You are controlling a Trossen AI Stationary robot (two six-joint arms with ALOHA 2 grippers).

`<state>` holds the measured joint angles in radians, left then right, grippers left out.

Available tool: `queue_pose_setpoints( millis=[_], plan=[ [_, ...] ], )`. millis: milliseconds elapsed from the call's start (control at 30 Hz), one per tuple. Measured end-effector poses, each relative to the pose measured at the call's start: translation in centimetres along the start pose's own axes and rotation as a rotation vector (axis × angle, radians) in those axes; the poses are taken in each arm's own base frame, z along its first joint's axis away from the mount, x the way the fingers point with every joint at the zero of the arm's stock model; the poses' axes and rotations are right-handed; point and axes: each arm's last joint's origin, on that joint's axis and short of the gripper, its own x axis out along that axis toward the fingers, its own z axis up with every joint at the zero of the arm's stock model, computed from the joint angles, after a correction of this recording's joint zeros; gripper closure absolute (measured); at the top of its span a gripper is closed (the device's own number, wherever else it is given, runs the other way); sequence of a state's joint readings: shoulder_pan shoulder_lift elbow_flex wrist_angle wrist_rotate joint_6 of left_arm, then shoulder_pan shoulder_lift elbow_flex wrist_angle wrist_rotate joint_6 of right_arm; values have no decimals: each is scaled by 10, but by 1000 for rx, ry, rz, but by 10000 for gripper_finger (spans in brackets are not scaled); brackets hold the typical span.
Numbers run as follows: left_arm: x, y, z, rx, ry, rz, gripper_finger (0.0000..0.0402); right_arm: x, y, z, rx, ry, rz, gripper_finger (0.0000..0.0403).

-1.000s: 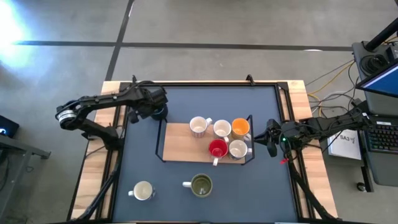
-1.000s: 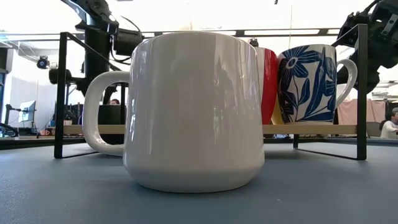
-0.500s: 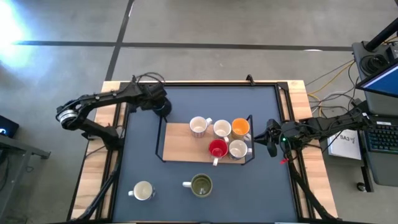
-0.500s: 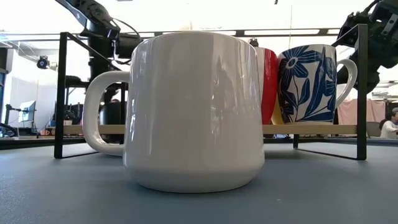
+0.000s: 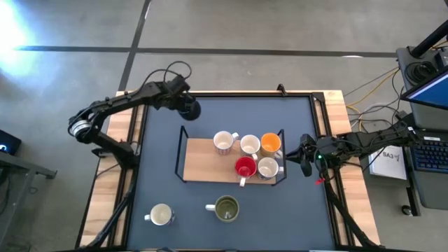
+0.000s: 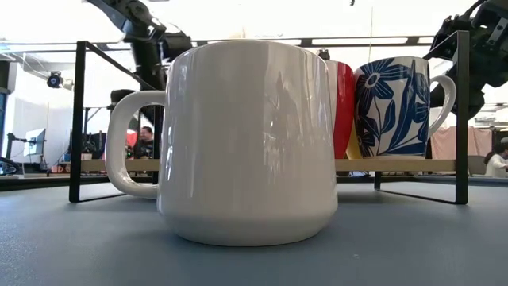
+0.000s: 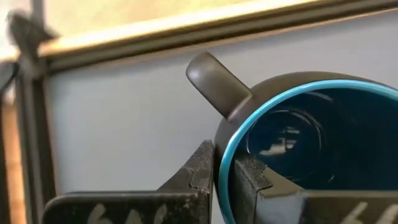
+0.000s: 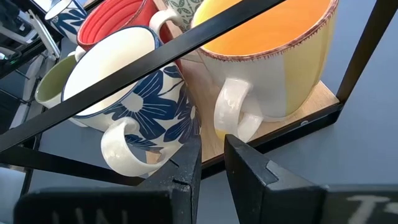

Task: Place coffee mugs
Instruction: Put the black mug on the shelf

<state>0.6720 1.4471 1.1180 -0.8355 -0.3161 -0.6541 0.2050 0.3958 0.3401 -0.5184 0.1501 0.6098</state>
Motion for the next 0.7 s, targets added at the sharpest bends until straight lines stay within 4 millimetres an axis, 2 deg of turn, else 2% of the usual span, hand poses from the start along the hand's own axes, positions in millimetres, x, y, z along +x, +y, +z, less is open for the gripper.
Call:
queue_pose_setpoints(
  millis=[333,533,700],
  plan=[
    [-16,-27,26,160,39,-169,392,0,0,0,0,0,0,344],
    [-25,-38,23,201,92,-199,392,0,0,0,0,0,0,344],
    [-33,-41,7,222,159,-175,392,0,0,0,0,0,0,344]
  ],
)
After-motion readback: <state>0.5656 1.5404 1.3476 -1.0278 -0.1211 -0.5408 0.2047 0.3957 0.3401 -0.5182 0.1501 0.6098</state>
